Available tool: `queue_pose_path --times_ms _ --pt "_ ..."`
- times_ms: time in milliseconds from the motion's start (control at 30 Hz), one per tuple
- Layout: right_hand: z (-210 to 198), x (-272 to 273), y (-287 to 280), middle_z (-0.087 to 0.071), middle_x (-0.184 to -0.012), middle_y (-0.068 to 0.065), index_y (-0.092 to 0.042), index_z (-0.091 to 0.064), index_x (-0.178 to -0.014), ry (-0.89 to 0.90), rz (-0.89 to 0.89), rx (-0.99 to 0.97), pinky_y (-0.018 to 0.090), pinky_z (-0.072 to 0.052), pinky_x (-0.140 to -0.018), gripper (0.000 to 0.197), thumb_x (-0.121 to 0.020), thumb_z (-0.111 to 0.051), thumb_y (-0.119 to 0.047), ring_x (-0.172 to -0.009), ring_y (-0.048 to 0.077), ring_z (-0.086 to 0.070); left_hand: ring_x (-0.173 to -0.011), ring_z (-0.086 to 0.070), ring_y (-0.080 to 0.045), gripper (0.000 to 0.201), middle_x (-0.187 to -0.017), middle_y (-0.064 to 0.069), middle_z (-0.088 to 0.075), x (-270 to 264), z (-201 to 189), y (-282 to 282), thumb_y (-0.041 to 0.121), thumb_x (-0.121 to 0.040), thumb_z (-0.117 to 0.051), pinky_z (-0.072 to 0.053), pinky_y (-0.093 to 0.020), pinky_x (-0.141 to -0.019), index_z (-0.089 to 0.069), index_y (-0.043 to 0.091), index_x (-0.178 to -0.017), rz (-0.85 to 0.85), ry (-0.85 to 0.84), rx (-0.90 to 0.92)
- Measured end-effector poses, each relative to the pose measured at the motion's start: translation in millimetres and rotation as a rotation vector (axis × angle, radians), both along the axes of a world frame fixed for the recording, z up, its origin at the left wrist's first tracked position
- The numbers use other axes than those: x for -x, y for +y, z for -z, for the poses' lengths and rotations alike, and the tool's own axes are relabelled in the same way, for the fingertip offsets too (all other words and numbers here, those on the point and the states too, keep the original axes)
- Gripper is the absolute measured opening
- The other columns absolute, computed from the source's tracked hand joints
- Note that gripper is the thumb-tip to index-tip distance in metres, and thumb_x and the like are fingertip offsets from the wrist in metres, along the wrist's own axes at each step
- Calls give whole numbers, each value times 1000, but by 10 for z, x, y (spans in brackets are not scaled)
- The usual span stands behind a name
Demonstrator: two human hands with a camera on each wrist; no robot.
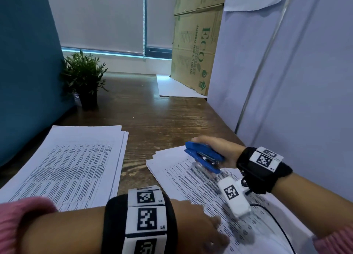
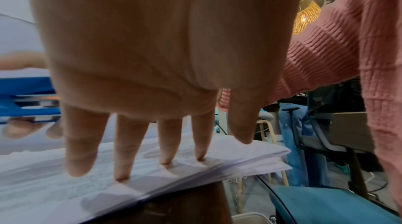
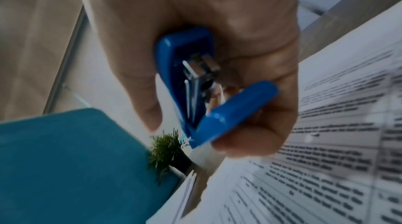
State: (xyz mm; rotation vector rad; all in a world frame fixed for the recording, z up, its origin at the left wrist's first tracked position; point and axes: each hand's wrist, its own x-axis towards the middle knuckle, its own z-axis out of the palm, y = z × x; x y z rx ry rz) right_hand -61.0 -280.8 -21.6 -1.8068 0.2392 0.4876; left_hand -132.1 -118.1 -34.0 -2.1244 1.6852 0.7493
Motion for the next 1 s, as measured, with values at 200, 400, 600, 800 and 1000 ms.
queue_pose_path --times_ms 200,400,600,800,1000 --pt "144 -243 219 -60 -96 4 -17 -60 -104 -319 -211 732 30 -47 -72 27 -83 -68 -31 -82 19 -57 -140 -28 -28 56 -158 -1 -15 -215 -136 156 39 -98 -39 -26 -53 -111 -17 31 -150 -113 4 68" --pt "188 -382 242 -62 -92 3 -13 -65 -99 -424 -254 927 27 -41 -68 23 -84 -66 -30 -81 20 -57 -141 -25 -25 58 -157 -4 -16 -738 -310 425 44 -97 -39 -26 -44 -113 -16 32 -149 -336 -244 97" --pt "212 -443 219 -59 -85 -1 -15 -68 -98 -419 -322 1014 25 -38 -64 22 -83 -67 -32 -76 17 -53 -138 -30 -30 61 -157 -8 -13 -996 -66 517 49 -97 -36 -31 -47 -110 -8 36 -150 -354 -303 -86" --pt "204 -492 263 -66 -89 0 -15 -70 -98 -464 -407 1009 30 -46 -70 25 -79 -73 -32 -81 18 -57 -145 -14 -30 58 -158 -1 11 -1072 32 529 51 -98 -30 -23 -46 -115 3 48 -146 -308 -174 -115" --pt "229 -539 311 -58 -70 -6 -14 -71 -87 -465 -386 1030 26 -40 -63 21 -75 -75 -32 -65 9 -51 -146 -6 -29 60 -158 3 14 -1144 81 548 45 -99 -31 -21 -48 -115 7 47 -145 -229 -172 -136"
